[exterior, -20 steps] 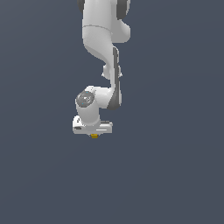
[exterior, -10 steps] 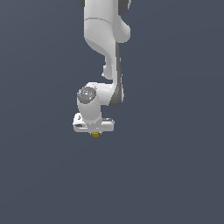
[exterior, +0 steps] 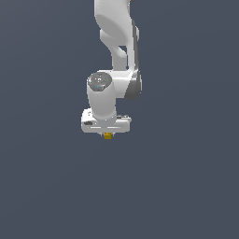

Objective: Pick up the object and move it to a goal position.

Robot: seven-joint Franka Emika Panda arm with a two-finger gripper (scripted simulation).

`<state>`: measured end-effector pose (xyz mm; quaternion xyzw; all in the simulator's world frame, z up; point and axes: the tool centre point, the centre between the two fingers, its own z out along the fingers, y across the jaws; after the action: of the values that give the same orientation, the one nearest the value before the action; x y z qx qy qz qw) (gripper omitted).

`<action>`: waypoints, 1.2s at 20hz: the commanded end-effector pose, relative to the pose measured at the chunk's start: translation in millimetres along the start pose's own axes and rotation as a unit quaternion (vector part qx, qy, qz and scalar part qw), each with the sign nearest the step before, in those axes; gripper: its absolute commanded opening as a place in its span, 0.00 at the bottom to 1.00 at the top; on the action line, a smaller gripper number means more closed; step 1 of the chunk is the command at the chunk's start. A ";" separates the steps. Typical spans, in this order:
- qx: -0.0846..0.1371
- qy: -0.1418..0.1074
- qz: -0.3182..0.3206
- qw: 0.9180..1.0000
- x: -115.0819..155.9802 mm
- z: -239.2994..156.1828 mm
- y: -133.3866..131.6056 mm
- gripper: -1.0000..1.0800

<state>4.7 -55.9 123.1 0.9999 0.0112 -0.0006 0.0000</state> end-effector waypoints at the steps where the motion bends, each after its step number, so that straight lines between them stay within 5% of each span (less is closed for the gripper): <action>1: 0.000 0.000 0.000 1.000 1.5 -28.1 -11.9 0.00; 15: -0.001 0.000 0.000 1.000 13.4 -185.2 -78.1 0.00; 24: 0.000 0.001 0.000 1.000 21.3 -249.5 -105.5 0.00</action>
<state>23.0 46.6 364.1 0.9999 0.0116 0.0005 0.0003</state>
